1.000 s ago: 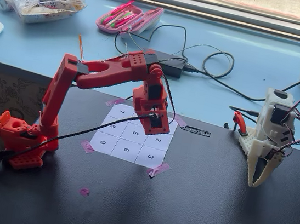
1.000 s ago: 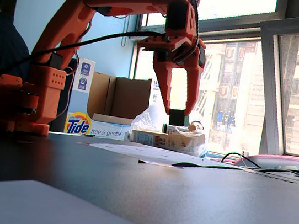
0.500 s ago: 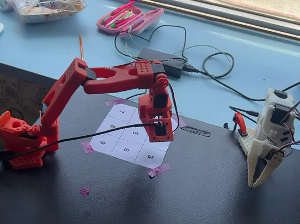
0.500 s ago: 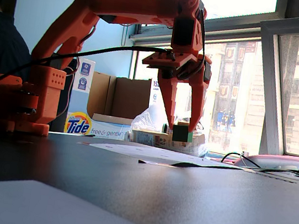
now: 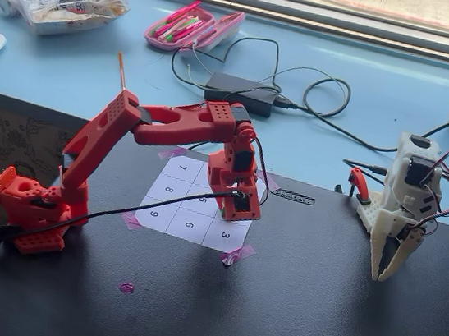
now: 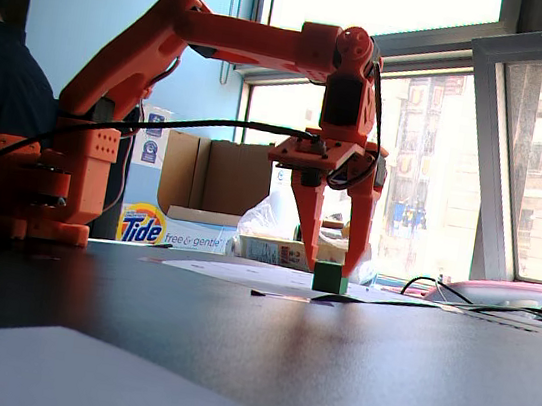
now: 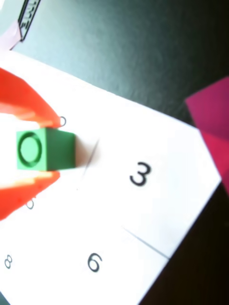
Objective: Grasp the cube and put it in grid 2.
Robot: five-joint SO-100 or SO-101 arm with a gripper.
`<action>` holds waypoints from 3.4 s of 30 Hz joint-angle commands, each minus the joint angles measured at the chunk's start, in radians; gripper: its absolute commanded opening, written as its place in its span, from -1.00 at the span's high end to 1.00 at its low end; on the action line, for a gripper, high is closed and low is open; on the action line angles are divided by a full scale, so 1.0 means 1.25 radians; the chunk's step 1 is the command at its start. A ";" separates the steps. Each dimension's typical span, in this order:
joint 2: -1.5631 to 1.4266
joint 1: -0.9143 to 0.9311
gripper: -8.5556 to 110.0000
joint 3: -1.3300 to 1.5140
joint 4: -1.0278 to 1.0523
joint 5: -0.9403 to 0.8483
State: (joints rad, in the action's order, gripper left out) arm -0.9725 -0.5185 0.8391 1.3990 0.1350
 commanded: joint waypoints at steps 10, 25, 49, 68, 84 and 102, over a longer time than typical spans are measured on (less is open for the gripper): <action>-0.059 -0.007 0.52 -0.050 0.050 -0.033; -0.476 0.094 0.15 0.027 0.218 -0.103; -1.406 0.530 0.15 1.368 -0.233 -0.218; -1.800 0.426 0.57 1.712 -0.214 -0.200; -1.865 0.427 0.85 1.740 -0.188 -0.191; -1.864 0.421 0.85 1.740 -0.188 -0.191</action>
State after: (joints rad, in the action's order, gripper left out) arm -3.3027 0.0138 3.0158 1.1505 -0.1043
